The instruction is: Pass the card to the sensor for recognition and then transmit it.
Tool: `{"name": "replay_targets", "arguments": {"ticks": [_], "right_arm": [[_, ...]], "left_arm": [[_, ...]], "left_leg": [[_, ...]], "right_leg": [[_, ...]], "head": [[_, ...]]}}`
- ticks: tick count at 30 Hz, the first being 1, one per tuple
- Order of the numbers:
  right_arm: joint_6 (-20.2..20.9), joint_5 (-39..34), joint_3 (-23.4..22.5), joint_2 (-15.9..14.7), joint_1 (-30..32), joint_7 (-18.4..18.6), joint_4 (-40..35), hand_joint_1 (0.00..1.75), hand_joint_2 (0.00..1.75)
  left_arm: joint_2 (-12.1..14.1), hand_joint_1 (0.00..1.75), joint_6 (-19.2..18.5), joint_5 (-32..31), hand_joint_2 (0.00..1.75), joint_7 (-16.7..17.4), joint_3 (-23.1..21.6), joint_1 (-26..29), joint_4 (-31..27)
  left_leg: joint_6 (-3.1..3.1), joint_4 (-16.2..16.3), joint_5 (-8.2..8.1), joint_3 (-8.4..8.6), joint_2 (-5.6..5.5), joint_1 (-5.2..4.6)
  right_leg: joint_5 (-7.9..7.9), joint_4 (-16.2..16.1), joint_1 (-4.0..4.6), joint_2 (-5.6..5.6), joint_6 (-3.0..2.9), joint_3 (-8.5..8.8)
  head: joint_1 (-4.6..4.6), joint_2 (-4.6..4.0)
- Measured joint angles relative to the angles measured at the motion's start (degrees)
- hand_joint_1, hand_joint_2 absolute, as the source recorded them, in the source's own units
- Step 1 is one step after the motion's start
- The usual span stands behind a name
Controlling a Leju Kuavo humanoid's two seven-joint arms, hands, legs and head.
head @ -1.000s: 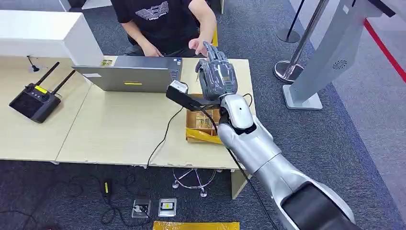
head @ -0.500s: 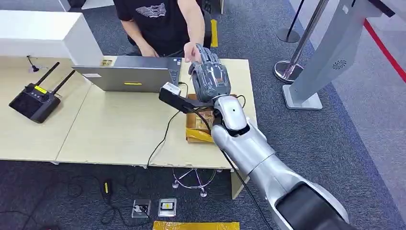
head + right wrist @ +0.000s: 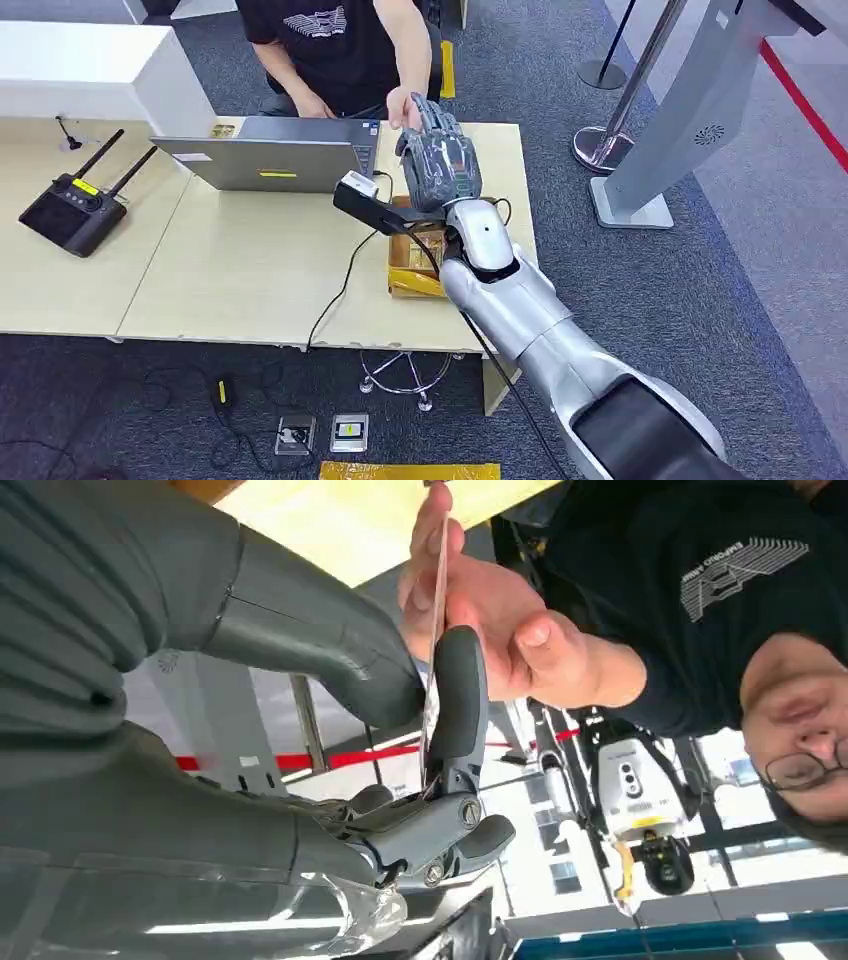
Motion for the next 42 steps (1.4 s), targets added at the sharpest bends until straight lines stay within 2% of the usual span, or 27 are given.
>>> {"name": "replay_targets", "arguments": {"ticks": [1, 14, 22, 24, 28, 30, 34, 36, 39, 42], "right_arm": [[0.0, 0.0, 0.0, 0.0, 0.0, 0.1, 0.2, 0.0, 0.0], [1.4, 0.9, -0.1, -0.2, -0.1, 1.8, 1.9, 0.0, 0.0], [1.6, 1.8, -2.4, -4.1, -3.4, 1.1, 1.7, 0.0, 0.0], [2.4, 0.7, -3.9, -6.5, -4.1, 0.6, 1.7, 0.0, 0.0], [2.6, -1.4, -8.1, -13.3, -4.4, -2.8, 1.7, 0.0, 0.0], [2.1, -2.4, -10.0, -16.4, -4.4, -2.7, 2.0, 0.0, 0.0], [1.7, -6.8, -15.5, -24.4, -4.6, -3.8, 4.3, 0.0, 0.0], [3.0, -10.2, -18.4, -28.6, -4.8, -4.7, 6.2, 0.0, 0.0], [5.2, -14.7, -23.2, -34.5, -4.2, -3.0, 9.4, 0.0, 0.0], [5.6, -16.0, -26.6, -38.6, -2.1, -1.1, 12.0, 0.0, 0.0]], "left_arm": [[0.0, 0.0, 0.0, 0.0, 0.0, 0.0, 0.0, 0.0, 0.0], [0.0, 0.0, 0.0, 0.3, 0.0, -0.1, -0.1, 0.0, 0.0], [0.0, 0.0, 0.0, 1.0, 0.0, -0.1, -0.9, 0.1, 0.0], [0.0, 0.0, 0.0, 1.6, 0.0, -0.3, -0.9, 0.2, 0.0], [-0.1, 0.0, -0.2, 2.1, 0.0, -0.6, -0.9, 0.5, 0.0], [-0.1, 0.0, -0.1, 2.2, 0.0, -0.6, -0.9, 0.7, 0.0], [-0.1, 0.0, -0.1, 2.8, 0.0, 0.0, -0.9, 0.6, 0.0], [-0.1, 0.0, 0.0, 3.3, 0.0, 0.2, -1.0, 0.8, 0.0], [-0.1, 0.0, 0.5, 4.1, 0.0, 1.0, -1.0, 1.0, 0.0], [-0.1, 0.0, 0.7, 4.5, 0.0, 1.6, -1.0, 0.9, 0.0]], "left_leg": [[0.0, 0.0, 0.0, 0.0, 0.0, 0.0], [0.0, 0.0, 0.0, 0.01, 0.0, 0.0], [0.0, 0.1, 0.0, 0.04, 0.04, -0.01], [0.0, 0.1, 0.0, 0.03, 0.01, -0.01], [0.01, 0.2, 0.0, -0.09, -0.24, -0.02], [0.02, 0.2, -0.03, -0.08, -0.11, -0.04], [0.13, 0.3, -0.09, -0.11, -0.2, -0.06], [0.16, 0.4, -0.11, -0.17, -0.24, -0.06], [0.22, 0.4, -0.16, -0.26, -0.21, -0.07], [0.24, 0.4, -0.24, -0.27, -0.16, -0.06]], "right_leg": [[0.0, 0.0, 0.0, 0.0, 0.0, 0.0], [0.0, 0.0, 0.0, 0.01, 0.0, -0.02], [0.0, 0.0, -0.01, 0.01, 0.0, -0.05], [0.0, 0.0, 0.0, -0.01, 0.0, -0.04], [0.01, -0.1, -0.02, -0.26, 0.01, 0.05], [0.03, -0.1, -0.05, -0.13, 0.05, -0.04], [0.05, -0.1, -0.07, -0.23, 0.09, -0.04], [0.05, -0.1, -0.07, -0.27, 0.09, -0.04], [0.05, -0.1, -0.08, -0.27, 0.1, -0.08], [0.04, -0.1, -0.07, -0.22, 0.1, -0.07]], "head": [[-0.02, 0.0], [0.0, 0.0], [-0.02, 0.0], [-0.04, 0.0], [0.0, 0.0], [-0.04, 0.0], [-0.02, 0.0], [-0.04, 0.0], [-0.04, 0.0], [-0.02, 0.0]]}}
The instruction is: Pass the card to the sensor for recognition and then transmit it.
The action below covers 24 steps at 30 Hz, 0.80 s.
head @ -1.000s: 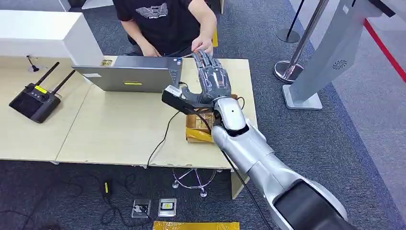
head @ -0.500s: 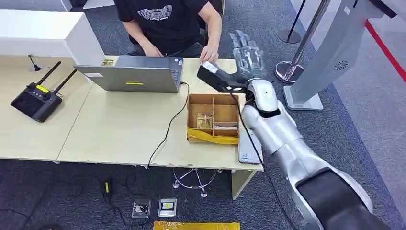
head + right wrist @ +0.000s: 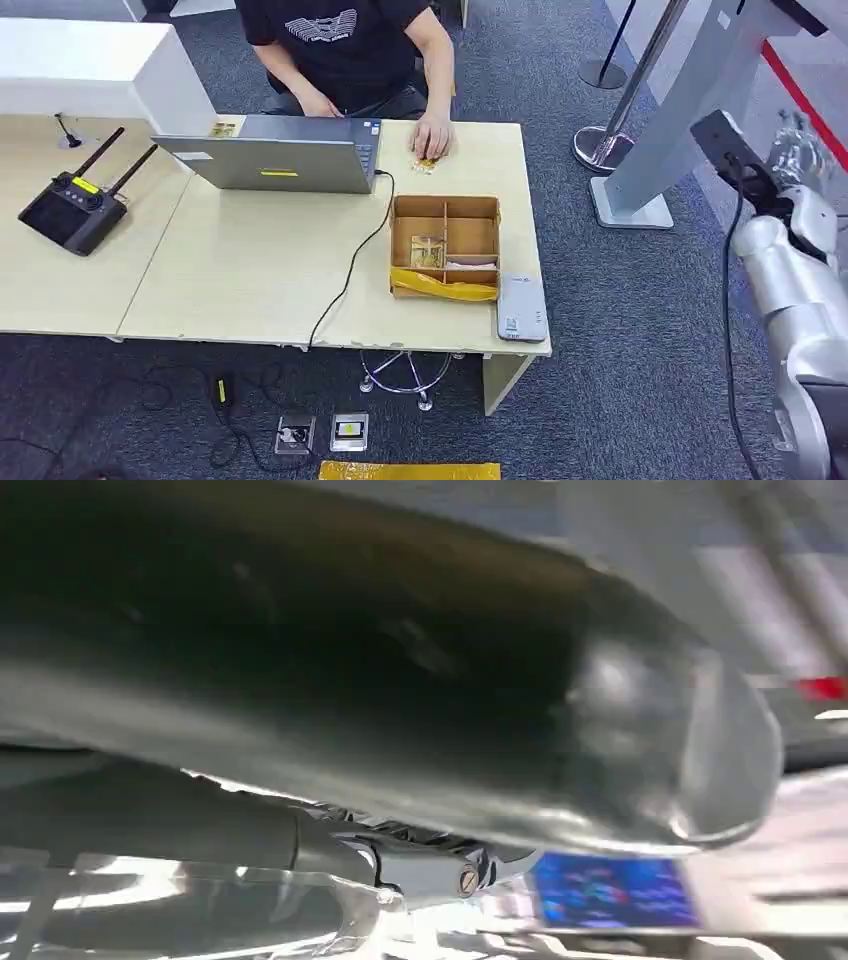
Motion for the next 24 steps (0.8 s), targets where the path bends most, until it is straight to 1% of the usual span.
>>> {"name": "replay_targets", "arguments": {"ticks": [3, 6, 8, 10, 12, 13, 14, 16, 17, 18, 19, 21, 22, 24], "right_arm": [[0.0, -0.3, -2.3, -2.1, 1.9, 0.5, 1.8, 0.0, 0.0], [-0.6, -0.6, -4.9, -4.6, 4.7, 2.2, 4.0, 0.0, 0.0], [-0.8, -4.5, -6.6, -6.0, 9.3, 3.7, 4.9, 0.0, 0.0], [-0.9, -8.1, -8.9, -6.4, 14.3, 4.3, 6.0, 0.0, 0.0], [-0.9, -8.8, -10.8, -6.5, 17.7, 4.5, 6.9, 0.0, 0.0], [-0.2, -9.4, -11.3, -6.6, 18.5, 4.8, 7.3, 0.0, 0.0], [1.5, -10.9, -12.3, -6.7, 19.1, 5.4, 7.6, 0.0, 0.0], [5.4, -14.9, -14.3, -6.7, 21.7, 5.4, 8.3, 0.0, 0.0], [6.6, -16.5, -15.3, -6.5, 23.5, 5.2, 8.6, 0.0, 0.0], [6.6, -17.7, -16.2, -6.1, 25.5, 4.3, 9.0, 0.0, 0.0], [5.9, -19.4, -17.3, -5.5, 27.8, 2.7, 9.4, 0.0, 0.0], [3.0, -24.1, -19.9, -3.7, 32.6, -0.2, 10.2, 0.0, 0.0], [1.3, -26.5, -21.4, -2.6, 34.8, -1.0, 10.8, 0.0, 0.0], [-1.2, -28.9, -24.2, -0.4, 39.1, -2.3, 11.8, 0.0, 0.0]], "left_arm": [[0.0, 0.0, 0.2, 0.1, 0.0, 0.2, 0.0, -0.1, 0.0], [0.0, 0.0, 0.3, 0.5, 0.0, 0.2, 0.0, -0.5, 0.0], [0.0, 0.0, 0.3, 0.6, 0.0, 0.1, 0.0, -0.4, 0.0], [0.0, 0.0, 0.3, 0.7, 0.0, 0.1, 0.0, -0.4, 0.0], [0.0, 0.0, 0.3, 0.7, 0.0, 0.1, 0.0, -0.4, 0.0], [0.0, 0.0, 0.2, 0.7, 0.0, 0.1, 0.0, -0.5, 0.0], [0.0, 0.0, 0.2, 0.8, 0.0, 0.1, 0.0, -0.5, 0.0], [0.0, 0.0, -0.2, 1.2, 0.0, 0.1, 0.0, -0.7, 0.0], [-0.1, 0.0, -0.2, 1.3, 0.0, 0.1, 0.0, -0.7, 0.0], [-0.2, 0.0, -0.2, 1.3, 0.0, 0.1, 0.0, -0.7, 0.0], [-0.2, 0.0, -0.2, 1.2, 0.0, 0.1, 0.0, -0.7, 0.0], [-0.2, 0.0, -0.2, 1.3, 0.0, 0.1, 0.0, -0.7, 0.0], [-0.3, 0.0, -0.1, 1.4, 0.0, 0.1, 0.0, -0.6, 0.0], [-0.5, 0.0, 0.2, 1.8, 0.0, 0.1, 0.0, -0.6, 0.0]], "left_leg": [[0.0, 0.0, -0.04, 0.05, 0.33, 0.01], [0.0, 0.0, -0.03, 0.06, 0.05, 0.09], [0.0, 0.0, -0.05, 0.1, -0.06, 0.21], [-0.01, 0.0, -0.09, 0.02, -0.19, 0.21], [-0.03, 0.0, -0.1, -0.06, -0.08, 0.08], [-0.02, 0.0, -0.11, -0.05, 0.03, 0.05], [-0.01, 0.0, -0.13, 0.03, 0.17, 0.06], [0.01, 0.0, -0.16, 0.09, 0.15, 0.2], [-0.02, 0.0, -0.18, 0.08, 0.05, 0.23], [-0.02, 0.0, -0.18, 0.08, -0.06, 0.21], [-0.02, 0.0, -0.18, 0.06, -0.15, 0.19], [-0.03, 0.0, -0.19, 0.06, -0.34, 0.25], [-0.02, 0.0, -0.21, 0.05, -0.41, 0.26], [-0.05, 0.0, -0.25, 0.04, -0.58, 0.27]], "right_leg": [[0.0, 0.0, 0.0, 0.3, 0.0, -0.13], [-0.06, 0.0, 0.09, 0.06, 0.02, 0.0], [-0.14, 0.0, 0.21, -0.06, 0.02, 0.15], [-0.18, 0.0, 0.22, -0.16, 0.04, 0.15], [-0.18, 0.1, 0.08, -0.08, 0.04, -0.01], [-0.18, 0.1, 0.04, 0.03, 0.04, -0.06], [-0.18, 0.1, 0.06, 0.18, 0.04, -0.1], [-0.22, 0.1, 0.21, 0.15, 0.02, 0.06], [-0.26, 0.0, 0.24, 0.05, -0.02, 0.13], [-0.3, 0.0, 0.23, -0.08, 0.0, 0.12], [-0.32, 0.1, 0.2, -0.16, 0.0, 0.11], [-0.45, 0.0, 0.26, -0.32, 0.03, 0.18], [-0.48, 0.1, 0.27, -0.41, 0.01, 0.22], [-0.54, 0.1, 0.28, -0.52, -0.04, 0.26]], "head": [[-0.07, 0.0], [-0.02, 0.0], [-0.04, 0.0], [0.02, 0.0], [-0.04, 0.0], [-0.07, 0.0], [-0.07, 0.0], [0.0, 0.0], [0.04, 0.0], [0.02, 0.0], [-0.09, 0.0], [0.02, 0.0], [-0.04, 0.0], [0.0, 0.0]]}}
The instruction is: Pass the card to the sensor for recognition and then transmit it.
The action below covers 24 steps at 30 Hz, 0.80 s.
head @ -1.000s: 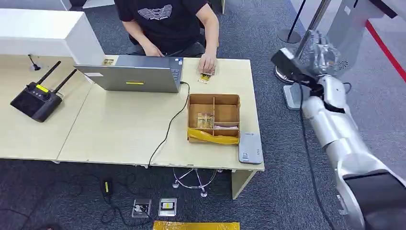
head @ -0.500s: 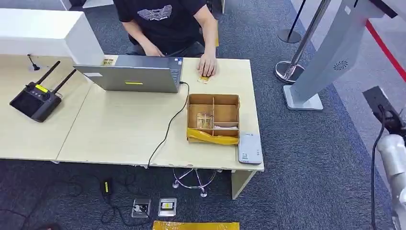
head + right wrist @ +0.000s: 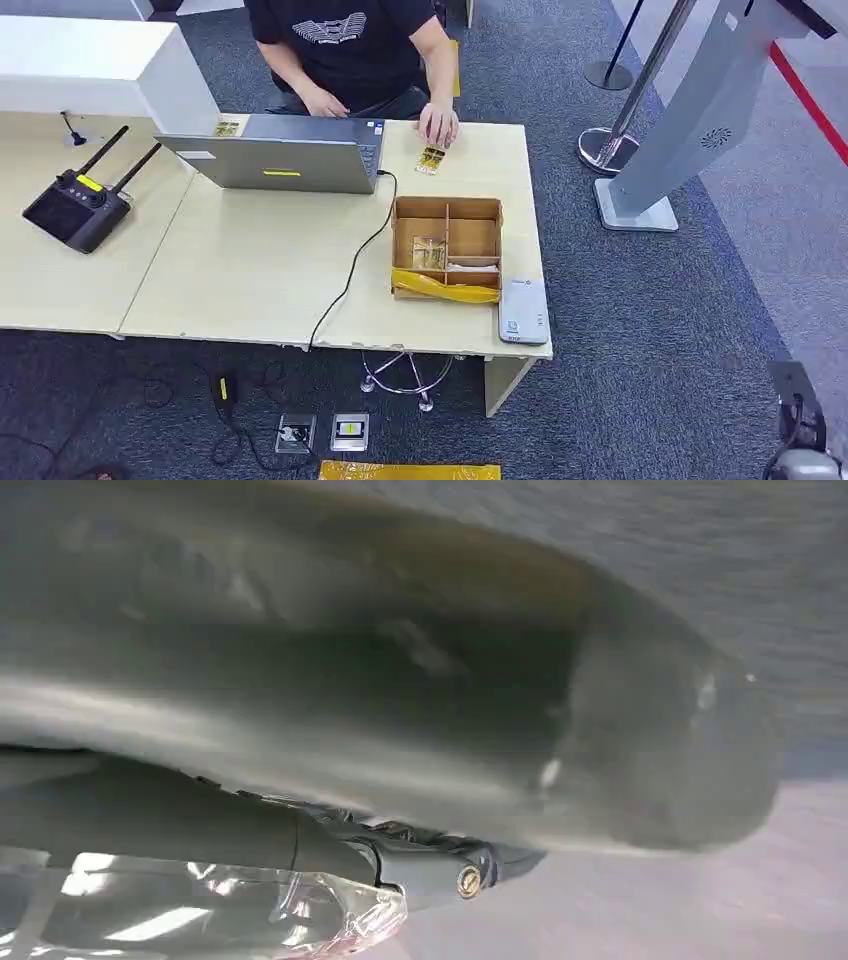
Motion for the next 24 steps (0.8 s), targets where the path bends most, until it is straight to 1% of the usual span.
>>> {"name": "replay_targets", "arguments": {"ticks": [2, 4, 5, 6, 7, 8, 10, 13, 14, 16, 19, 21, 24], "right_arm": [[-1.9, -1.5, -2.6, 2.6, 3.2, -0.9, 0.9, 0.0, 0.0], [-2.5, -2.7, -4.9, 4.4, 4.7, -1.0, 1.5, 0.0, 0.0], [-1.5, -3.1, -6.0, 5.2, 5.1, -0.9, 1.7, 0.0, 0.0], [0.6, -3.5, -6.9, 6.2, 5.4, -0.4, 2.1, 0.0, 0.0], [2.2, -3.9, -7.7, 7.2, 5.7, 0.4, 2.3, 0.0, 0.0], [3.4, -4.5, -8.7, 8.8, 6.0, 1.4, 2.6, 0.0, 0.0], [3.9, -5.7, -10.0, 11.5, 6.4, 2.1, 3.1, 0.0, 0.0], [4.6, -7.3, -12.3, 14.5, 6.7, 2.0, 3.5, 0.0, 0.0], [4.5, -7.5, -12.9, 15.0, 6.8, 1.9, 3.7, 0.0, 0.0], [4.7, -8.4, -14.0, 16.0, 6.9, 1.6, 3.8, 0.0, 0.0], [8.1, -9.9, -16.0, 17.4, 6.9, -0.3, 4.0, 0.0, 0.0], [8.7, -9.8, -16.7, 18.0, 6.9, -1.2, 4.1, 0.0, 0.0], [8.6, -9.8, -18.0, 18.5, 6.9, -1.3, 4.2, 0.0, 0.0]], "left_arm": [[0.0, 0.0, 0.5, 0.2, 0.0, 0.0, 0.1, 0.1, 0.0], [0.0, 0.0, 1.0, 0.3, 0.0, 0.2, 0.4, 0.1, 0.0], [0.0, 0.0, 1.4, 0.4, 0.0, 0.2, 1.1, 0.1, 0.0], [-0.1, 0.0, 1.3, 0.4, 0.0, 0.2, 2.5, 0.2, 0.0], [-0.2, 0.0, 0.8, 0.4, 0.0, 0.2, 4.6, 0.3, 0.0], [-0.3, 0.0, 0.1, 0.4, 0.0, 0.0, 7.0, 0.4, 0.0], [-0.5, 0.0, -0.7, 0.4, 0.0, 0.4, 9.5, 0.4, 0.0], [-0.6, 0.0, -1.0, 0.4, 0.0, 3.1, 12.7, 0.6, -0.1], [-0.6, 0.0, -0.8, 0.0, 0.0, 3.4, 13.7, 0.7, -0.1], [-0.7, 0.0, 1.1, -1.9, 0.0, 3.4, 14.6, 0.8, -0.1], [-0.7, 0.0, 3.0, -4.1, 0.0, 3.0, 15.8, 0.8, -0.1], [-0.7, 0.0, 1.6, -5.1, 0.0, 1.2, 15.9, 0.8, -0.1], [-0.6, 0.0, -0.5, -5.4, 0.0, -1.1, 16.3, 0.8, -0.1]], "left_leg": [[-0.1, 0.0, -0.06, 0.01, 0.08, -0.01], [-0.11, 0.0, -0.09, 0.07, 0.37, -0.02], [-0.14, 0.0, -0.11, 0.11, 0.5, -0.01], [-0.14, 0.0, -0.12, 0.15, 0.6, 0.01], [-0.16, 0.0, -0.13, 0.18, 0.65, 0.02], [-0.16, 0.0, -0.13, 0.2, 0.66, 0.02], [-0.16, 0.0, -0.12, 0.21, 0.66, -0.01], [-0.17, 0.0, -0.12, 0.27, 0.68, -0.01], [-0.16, 0.0, -0.12, 0.27, 0.68, -0.01], [-0.16, 0.0, -0.11, 0.26, 0.68, -0.01], [-0.17, 0.0, -0.12, 0.27, 0.68, -0.03], [-0.16, 0.0, -0.12, 0.27, 0.68, -0.06], [-0.16, 0.0, -0.12, 0.26, 0.68, -0.06]], "right_leg": [[-0.02, 0.1, -0.01, 0.07, -0.04, -0.05], [-0.03, 0.1, -0.02, 0.36, -0.05, -0.11], [-0.03, 0.1, -0.01, 0.44, -0.05, -0.11], [-0.03, 0.1, 0.01, 0.56, -0.05, -0.1], [-0.03, 0.1, 0.01, 0.64, -0.05, -0.11], [-0.03, 0.1, 0.01, 0.64, -0.05, -0.1], [-0.03, 0.2, -0.03, 0.64, -0.05, -0.1], [-0.03, 0.2, -0.03, 0.65, -0.05, -0.1], [-0.03, 0.2, -0.03, 0.66, -0.05, -0.09], [-0.03, 0.2, -0.03, 0.66, -0.05, -0.09], [-0.03, 0.2, -0.05, 0.66, -0.05, -0.09], [-0.03, 0.2, -0.07, 0.68, -0.05, -0.1], [-0.03, 0.2, -0.07, 0.66, -0.05, -0.08]], "head": [[-0.04, 0.0], [-0.04, 0.0], [-0.02, 0.0], [-0.02, 0.0], [0.0, 0.0], [-0.02, 0.0], [-0.04, 0.0], [-0.02, 0.0], [-0.04, 0.0], [0.0, 0.0], [-0.02, 0.0], [-0.02, 0.0], [-0.02, 0.0]]}}
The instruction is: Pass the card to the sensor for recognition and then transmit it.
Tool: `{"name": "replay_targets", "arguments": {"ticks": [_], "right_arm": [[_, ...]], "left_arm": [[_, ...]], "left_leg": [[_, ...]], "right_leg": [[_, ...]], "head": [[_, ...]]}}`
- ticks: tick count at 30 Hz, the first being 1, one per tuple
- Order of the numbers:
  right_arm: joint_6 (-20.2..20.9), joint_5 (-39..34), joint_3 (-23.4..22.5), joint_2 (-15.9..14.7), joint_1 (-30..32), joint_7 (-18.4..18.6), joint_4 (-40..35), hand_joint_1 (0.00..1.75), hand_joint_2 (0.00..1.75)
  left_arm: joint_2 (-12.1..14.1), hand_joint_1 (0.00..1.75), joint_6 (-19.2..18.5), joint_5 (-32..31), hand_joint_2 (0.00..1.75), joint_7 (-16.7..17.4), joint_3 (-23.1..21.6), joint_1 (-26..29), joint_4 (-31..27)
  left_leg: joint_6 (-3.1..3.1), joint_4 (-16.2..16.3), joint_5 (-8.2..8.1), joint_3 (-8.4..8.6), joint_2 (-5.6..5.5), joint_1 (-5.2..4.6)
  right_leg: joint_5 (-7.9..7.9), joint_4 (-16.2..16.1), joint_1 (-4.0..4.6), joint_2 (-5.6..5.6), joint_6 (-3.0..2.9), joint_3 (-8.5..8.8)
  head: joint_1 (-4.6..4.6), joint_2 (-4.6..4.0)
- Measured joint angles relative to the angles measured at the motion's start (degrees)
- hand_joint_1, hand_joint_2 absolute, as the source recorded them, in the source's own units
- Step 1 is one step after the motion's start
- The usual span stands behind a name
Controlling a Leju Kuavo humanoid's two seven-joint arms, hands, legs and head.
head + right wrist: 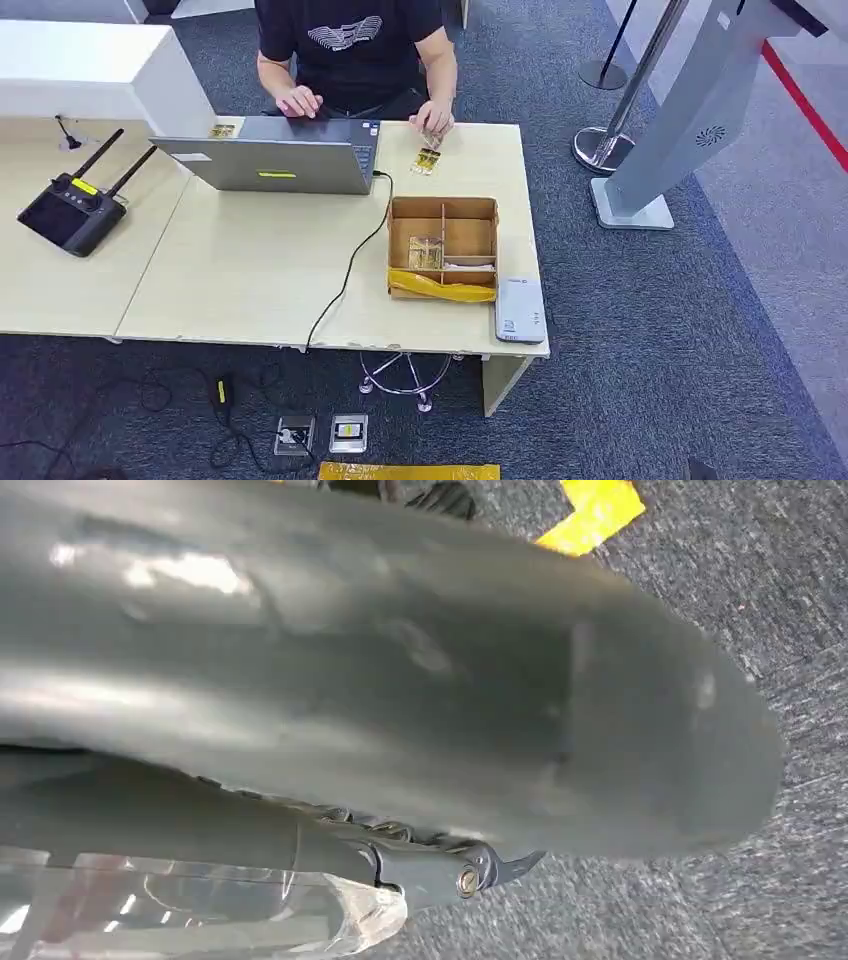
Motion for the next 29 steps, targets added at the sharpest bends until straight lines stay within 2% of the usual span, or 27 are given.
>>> {"name": "replay_targets", "arguments": {"ticks": [7, 29], "right_arm": [[-2.5, 1.3, -1.3, 0.5, 0.0, 1.4, 0.1, 0.0, 0.0], [-3.5, 2.8, -2.1, 0.3, 0.0, 3.8, 0.1, 0.0, 0.0]], "left_arm": [[0.3, 0.0, -1.7, 2.5, 0.0, -0.1, 1.6, 0.0, 0.0], [0.3, 0.0, -2.8, 1.8, 0.0, 0.2, 3.4, 0.1, 0.0]], "left_leg": [[0.0, 0.0, 0.0, 0.01, 0.03, -0.01], [0.0, 0.0, 0.0, 0.02, 0.03, -0.01]], "right_leg": [[0.0, 0.0, -0.01, 0.01, 0.0, 0.0], [0.0, 0.0, -0.01, 0.02, 0.0, 0.0]], "head": [[0.02, 0.0], [0.0, 0.0]]}}
